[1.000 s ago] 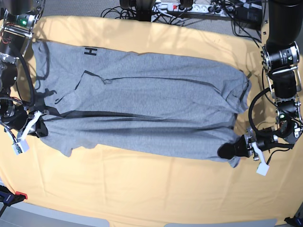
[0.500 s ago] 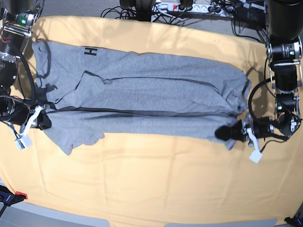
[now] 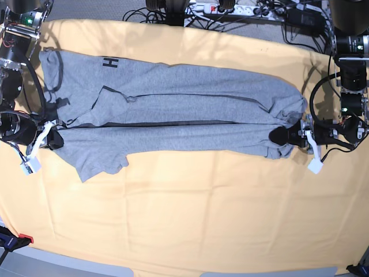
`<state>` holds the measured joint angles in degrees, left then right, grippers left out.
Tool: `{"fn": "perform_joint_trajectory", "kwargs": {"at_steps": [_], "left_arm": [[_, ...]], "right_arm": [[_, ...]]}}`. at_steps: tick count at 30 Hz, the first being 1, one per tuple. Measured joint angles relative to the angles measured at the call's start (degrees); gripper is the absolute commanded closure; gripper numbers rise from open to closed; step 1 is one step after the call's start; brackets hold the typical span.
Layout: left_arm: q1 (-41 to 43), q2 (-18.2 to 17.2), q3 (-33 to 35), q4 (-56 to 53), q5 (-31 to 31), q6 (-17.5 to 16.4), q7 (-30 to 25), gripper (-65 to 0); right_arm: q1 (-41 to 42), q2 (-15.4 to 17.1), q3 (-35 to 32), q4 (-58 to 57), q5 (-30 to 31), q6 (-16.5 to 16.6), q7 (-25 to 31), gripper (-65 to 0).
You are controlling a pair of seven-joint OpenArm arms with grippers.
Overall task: Layout the t-shirt on the table in an organized manner, then fold the t-shirt properly
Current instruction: 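Fold the side edge over toward the shirt's middle with both grippers, then release the fold and grasp the shirt's end with the right gripper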
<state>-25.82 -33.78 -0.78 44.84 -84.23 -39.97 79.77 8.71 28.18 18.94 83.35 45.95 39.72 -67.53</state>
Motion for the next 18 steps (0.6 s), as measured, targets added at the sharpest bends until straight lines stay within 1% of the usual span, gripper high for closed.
{"fn": "perform_joint_trajectory", "kwargs": {"at_steps": [4, 5, 6, 8, 9, 10, 11, 14, 18], "left_arm": [[0.1, 0.3, 0.0, 0.1, 0.0, 0.0, -0.2, 0.0], [0.1, 0.3, 0.0, 0.1, 0.0, 0.0, -0.2, 0.0], [0.1, 0.3, 0.0, 0.1, 0.0, 0.0, -0.2, -2.6], [0.1, 0.3, 0.0, 0.1, 0.0, 0.0, -0.2, -22.7], [0.1, 0.3, 0.0, 0.1, 0.0, 0.0, -0.2, -32.0], [0.1, 0.3, 0.0, 0.1, -1.0, 0.0, -0.1, -39.0], [0.2, 0.3, 0.0, 0.1, -1.9, 0.1, 0.0, -42.5], [0.3, 0.3, 0.0, 0.2, -2.4, 0.0, 0.0, -43.5], [0.3, 0.3, 0.0, 0.2, -2.4, 0.0, 0.0, -43.5]], "right_arm": [[0.0, 0.0, 0.0, 0.0, 0.0, 0.0, 0.0, 0.0], [0.0, 0.0, 0.0, 0.0, -0.1, 0.0, 0.0, -2.5], [0.0, 0.0, 0.0, 0.0, -0.1, 0.0, 0.0, -9.8], [0.3, 0.1, 0.0, 0.0, -0.5, 0.0, -0.1, -28.1], [0.8, 0.1, 0.0, 0.0, -1.0, 0.0, -0.1, -35.6], [1.5, 0.3, 0.0, 0.0, -1.1, 0.0, -0.3, -39.8], [2.4, 0.3, 0.1, 0.0, -0.9, 0.0, -0.2, -40.6], [5.5, 0.3, 0.1, 0.0, -0.5, 0.0, 0.5, -40.5], [6.7, -0.4, 0.3, 0.0, -0.4, -0.1, 8.7, -40.5]]}}
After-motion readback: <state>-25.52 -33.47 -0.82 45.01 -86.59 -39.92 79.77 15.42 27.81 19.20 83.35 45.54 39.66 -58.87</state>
